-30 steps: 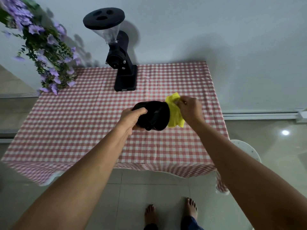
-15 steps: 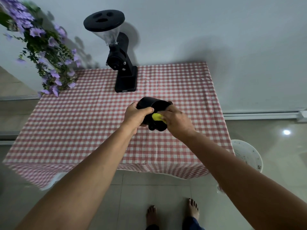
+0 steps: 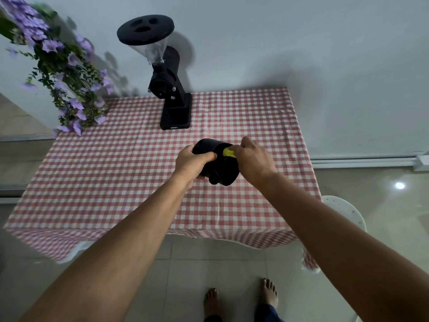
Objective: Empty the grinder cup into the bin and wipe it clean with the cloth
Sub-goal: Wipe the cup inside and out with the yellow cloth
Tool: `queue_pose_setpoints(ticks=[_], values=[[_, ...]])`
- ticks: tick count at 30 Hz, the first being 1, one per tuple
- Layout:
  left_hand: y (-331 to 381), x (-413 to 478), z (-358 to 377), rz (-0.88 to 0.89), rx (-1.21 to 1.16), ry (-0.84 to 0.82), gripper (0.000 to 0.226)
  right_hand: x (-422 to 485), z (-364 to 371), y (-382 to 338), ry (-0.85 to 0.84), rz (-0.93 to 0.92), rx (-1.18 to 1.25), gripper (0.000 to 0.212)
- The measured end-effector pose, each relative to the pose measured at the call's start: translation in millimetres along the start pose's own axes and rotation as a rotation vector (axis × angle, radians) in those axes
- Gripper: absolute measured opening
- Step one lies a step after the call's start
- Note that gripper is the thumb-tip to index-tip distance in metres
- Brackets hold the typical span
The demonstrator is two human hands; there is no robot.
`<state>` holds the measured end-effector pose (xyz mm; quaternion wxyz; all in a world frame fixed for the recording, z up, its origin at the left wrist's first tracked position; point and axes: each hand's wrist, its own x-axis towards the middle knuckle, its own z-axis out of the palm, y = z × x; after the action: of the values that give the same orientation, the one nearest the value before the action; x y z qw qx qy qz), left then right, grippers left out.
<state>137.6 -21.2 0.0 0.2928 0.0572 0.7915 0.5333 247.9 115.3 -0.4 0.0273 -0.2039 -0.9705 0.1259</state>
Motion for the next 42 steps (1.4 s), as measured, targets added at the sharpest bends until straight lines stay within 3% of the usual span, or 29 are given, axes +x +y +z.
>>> queue_pose_setpoints(ticks=[10,16,22,25,30,35,36,40,42], values=[[-5,7,1,-0.035,-0.083,0.067,0.033,-8,17,-24,0.005,-0.149,0.155,0.038],[-9,9,-8,-0.094,-0.179,0.085,0.016,-12,27,-7,0.009,-0.136,0.467,0.031],[-5,11,-15,-0.108,-0.215,0.069,0.021,2,15,16,0.244,0.255,0.797,0.029],[1,6,-4,-0.118,-0.226,0.055,0.029,9,12,7,0.266,0.263,0.767,0.030],[3,7,5,-0.139,-0.278,0.093,0.033,2,16,-9,0.204,0.271,0.745,0.026],[-4,10,-4,-0.118,-0.214,0.113,0.027,-8,11,3,-0.133,0.069,0.775,0.021],[-5,10,-5,-0.112,-0.204,0.106,0.030,-7,8,10,-0.113,0.058,0.771,0.021],[-4,7,-8,-0.103,-0.193,0.062,0.030,9,-8,35,0.245,0.266,0.854,0.021],[-2,4,-5,-0.107,-0.196,0.038,0.034,17,-9,38,0.234,0.260,0.895,0.019]])
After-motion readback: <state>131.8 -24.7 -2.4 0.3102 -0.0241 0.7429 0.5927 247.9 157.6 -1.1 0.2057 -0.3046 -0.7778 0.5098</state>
